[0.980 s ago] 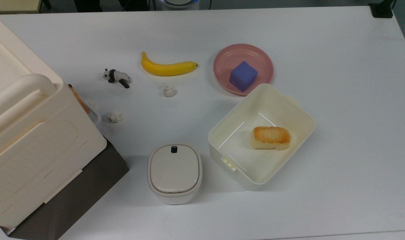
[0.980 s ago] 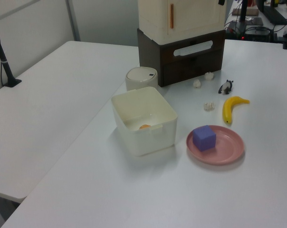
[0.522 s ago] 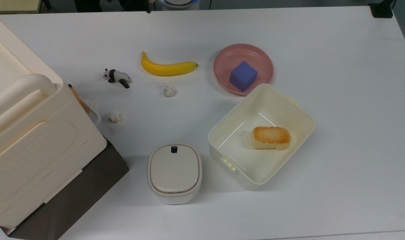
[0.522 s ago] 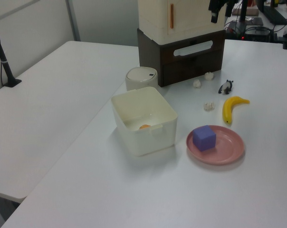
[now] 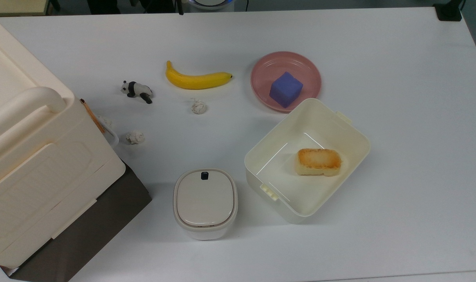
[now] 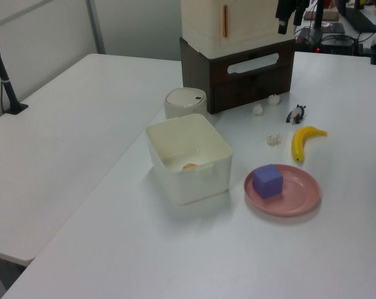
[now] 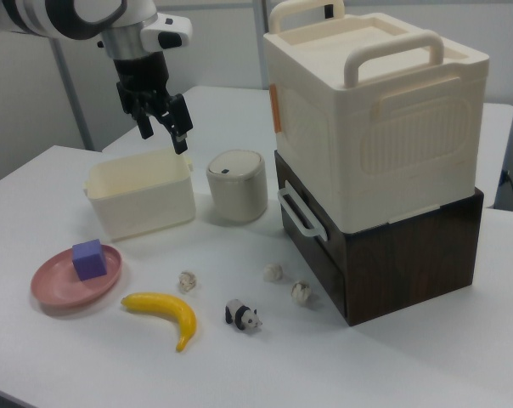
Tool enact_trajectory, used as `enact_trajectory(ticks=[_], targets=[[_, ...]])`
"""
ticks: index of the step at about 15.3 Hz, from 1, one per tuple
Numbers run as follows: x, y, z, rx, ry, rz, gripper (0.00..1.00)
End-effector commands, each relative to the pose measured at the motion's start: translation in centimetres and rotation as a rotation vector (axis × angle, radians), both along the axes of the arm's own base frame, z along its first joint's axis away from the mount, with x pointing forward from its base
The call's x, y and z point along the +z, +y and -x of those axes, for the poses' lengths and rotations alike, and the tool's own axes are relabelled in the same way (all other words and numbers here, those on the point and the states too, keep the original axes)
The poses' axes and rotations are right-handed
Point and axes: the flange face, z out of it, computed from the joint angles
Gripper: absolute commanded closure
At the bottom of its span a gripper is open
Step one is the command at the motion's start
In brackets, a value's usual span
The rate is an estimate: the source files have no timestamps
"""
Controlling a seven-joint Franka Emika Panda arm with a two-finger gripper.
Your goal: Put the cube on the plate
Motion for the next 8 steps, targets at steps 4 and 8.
enact_trajectory(ticks=[4, 8], targets=[[-0.17, 0.07, 0.73, 0.062, 0.004, -0.028, 0.0], [-0.56, 0.47, 0.54, 0.074, 0.01, -0.028, 0.0]])
